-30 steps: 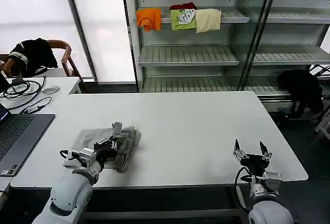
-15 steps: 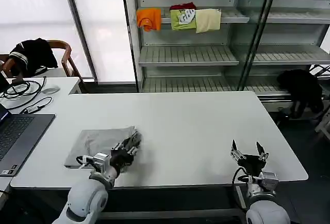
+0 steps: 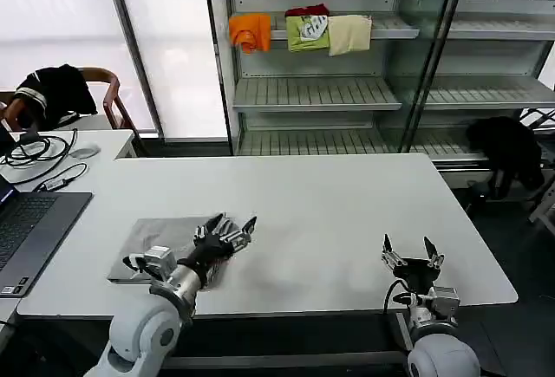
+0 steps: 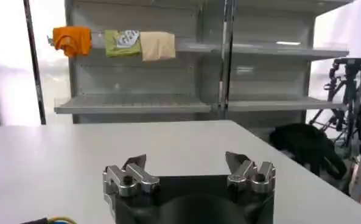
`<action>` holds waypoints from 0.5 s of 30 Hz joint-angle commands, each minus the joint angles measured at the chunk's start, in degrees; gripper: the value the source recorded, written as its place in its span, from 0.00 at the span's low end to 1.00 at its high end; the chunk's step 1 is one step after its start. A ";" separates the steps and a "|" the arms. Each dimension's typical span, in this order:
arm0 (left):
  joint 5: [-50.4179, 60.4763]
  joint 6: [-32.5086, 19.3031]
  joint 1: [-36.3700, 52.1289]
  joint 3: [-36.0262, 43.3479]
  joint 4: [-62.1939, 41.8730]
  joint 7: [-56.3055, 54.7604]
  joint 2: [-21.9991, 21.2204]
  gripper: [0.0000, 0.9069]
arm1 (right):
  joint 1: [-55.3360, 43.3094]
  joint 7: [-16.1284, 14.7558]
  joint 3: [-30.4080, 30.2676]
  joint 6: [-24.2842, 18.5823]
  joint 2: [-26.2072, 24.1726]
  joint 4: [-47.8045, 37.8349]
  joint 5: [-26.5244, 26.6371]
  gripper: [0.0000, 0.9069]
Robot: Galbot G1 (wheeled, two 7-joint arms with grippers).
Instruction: Fold and organize the clothes.
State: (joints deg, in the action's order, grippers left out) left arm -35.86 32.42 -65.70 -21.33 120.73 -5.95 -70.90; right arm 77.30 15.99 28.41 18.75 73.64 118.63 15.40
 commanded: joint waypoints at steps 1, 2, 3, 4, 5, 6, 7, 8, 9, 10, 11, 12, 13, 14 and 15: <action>-5.39 -0.45 -0.48 -12.18 -1.85 -1.38 7.57 1.00 | -2.43 -0.16 -2.48 -0.05 -1.06 -0.24 0.49 1.00; -5.22 -0.30 -0.98 -12.87 -2.52 -1.13 8.00 1.00 | -2.78 -0.22 -2.72 -0.07 -1.31 -0.28 0.49 1.00; -4.92 -0.37 -1.30 -13.92 -3.38 -1.07 8.40 1.00 | -3.05 -0.21 -2.86 -0.06 -1.45 -0.33 0.51 1.00; -4.92 -0.23 -1.72 -15.24 -4.48 -0.98 8.54 1.00 | -3.29 -0.26 -3.02 -0.05 -1.57 -0.40 0.61 1.00; -4.77 -0.23 -1.97 -15.80 -4.83 -0.66 8.53 1.00 | -3.33 -0.27 -3.08 -0.05 -1.66 -0.43 0.66 1.00; -4.43 -0.48 -2.21 -16.67 -6.14 -0.10 8.57 1.00 | -3.41 -0.28 -3.23 -0.05 -1.74 -0.49 0.70 1.00; -4.15 -0.66 -2.38 -17.62 -8.06 0.17 8.52 1.00 | -3.53 -0.31 -3.38 -0.09 -1.83 -0.68 0.69 1.00; -3.96 -0.89 -2.42 -17.92 -8.51 0.57 8.48 1.00 | -3.57 -0.34 -3.44 -0.10 -1.85 -0.76 0.69 1.00; -3.74 -1.42 -2.53 -18.60 -10.08 1.18 8.43 1.00 | -3.60 -0.39 -3.52 -0.12 -1.90 -0.81 0.67 1.00; -3.54 -1.50 -2.55 -18.95 -10.82 1.67 8.46 1.00 | -3.56 -0.43 -3.53 -0.10 -1.96 -0.75 0.69 1.00; -3.14 -1.70 -2.54 -19.23 -11.79 1.91 8.56 1.00 | -3.56 -0.44 -3.51 -0.09 -1.97 -0.74 0.69 1.00; -2.95 -2.03 -2.60 -19.55 -12.65 2.44 8.79 1.00 | -3.51 -0.53 -3.51 -0.04 -2.10 -0.64 0.70 1.00; -2.95 -2.06 -2.65 -19.68 -13.12 2.75 8.99 1.00 | -3.47 -0.54 -3.48 -0.02 -2.15 -0.58 0.70 1.00; -2.64 -2.11 -2.68 -19.73 -13.21 2.95 9.05 1.00 | -3.45 -0.58 -3.46 -0.01 -2.16 -0.56 0.70 1.00; -2.06 -2.49 -2.60 -19.85 -14.20 3.19 9.07 1.00 | -3.38 -0.60 -3.44 0.02 -2.16 -0.49 0.69 1.00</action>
State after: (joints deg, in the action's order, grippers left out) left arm -38.49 31.16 -67.78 -34.88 114.31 -4.88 -64.32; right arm 74.62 15.43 25.57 18.72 71.75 118.04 15.99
